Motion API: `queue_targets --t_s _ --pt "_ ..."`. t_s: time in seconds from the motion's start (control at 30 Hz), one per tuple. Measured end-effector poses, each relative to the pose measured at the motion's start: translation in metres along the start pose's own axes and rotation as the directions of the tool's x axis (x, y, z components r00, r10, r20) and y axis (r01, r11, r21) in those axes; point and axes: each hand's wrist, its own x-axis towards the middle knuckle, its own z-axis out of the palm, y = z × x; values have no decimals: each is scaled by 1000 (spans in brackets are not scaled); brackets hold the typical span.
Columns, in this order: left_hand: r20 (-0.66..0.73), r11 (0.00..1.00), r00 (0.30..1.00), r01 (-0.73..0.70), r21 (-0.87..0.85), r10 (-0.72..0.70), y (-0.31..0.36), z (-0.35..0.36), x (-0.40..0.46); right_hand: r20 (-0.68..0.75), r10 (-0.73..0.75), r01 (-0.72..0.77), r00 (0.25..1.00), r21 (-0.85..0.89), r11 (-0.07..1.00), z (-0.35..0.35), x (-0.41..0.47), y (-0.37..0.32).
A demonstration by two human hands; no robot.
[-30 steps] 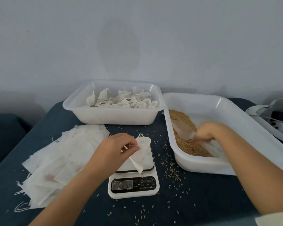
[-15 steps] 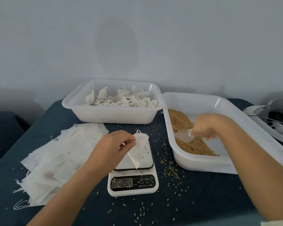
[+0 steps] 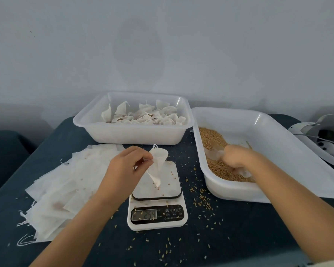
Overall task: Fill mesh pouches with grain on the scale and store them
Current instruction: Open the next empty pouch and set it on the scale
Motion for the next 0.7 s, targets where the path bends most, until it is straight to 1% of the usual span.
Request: queue_targets --t_s 0.03,0.1,0.17,0.23,0.37,0.47,0.53,0.63,0.7 --pt "-9 1000 1000 0 11 0 -1 -1 0 -28 19 -18 999 17 1000 -2 4 3" --pt "-39 999 999 5 37 -3 -3 -3 2 -78 27 -28 997 -17 999 -8 11 10" --pt "-64 999 998 14 50 -11 -6 -7 4 -121 -52 42 991 -88 995 -15 14 14" --pt "-73 998 997 37 45 -33 -9 -11 7 -149 -131 116 980 -101 988 -23 11 17" --pt "-69 994 993 104 46 -101 -12 -17 12 -196 -204 174 959 -162 971 -39 -3 18" --pt "-20 991 993 117 62 -116 -17 -21 18 -215 -290 259 933 -159 953 -51 -15 15" --pt "29 993 997 72 99 -75 -22 -26 24 -204 -360 332 910 -161 929 -55 -24 11" --pt "122 987 992 17 158 -36 -28 -35 31 -136 -478 448 868 -201 871 -56 -35 4" --pt "197 980 980 -16 197 -24 -31 -41 35 -76 -546 526 834 -185 830 -53 -40 0"
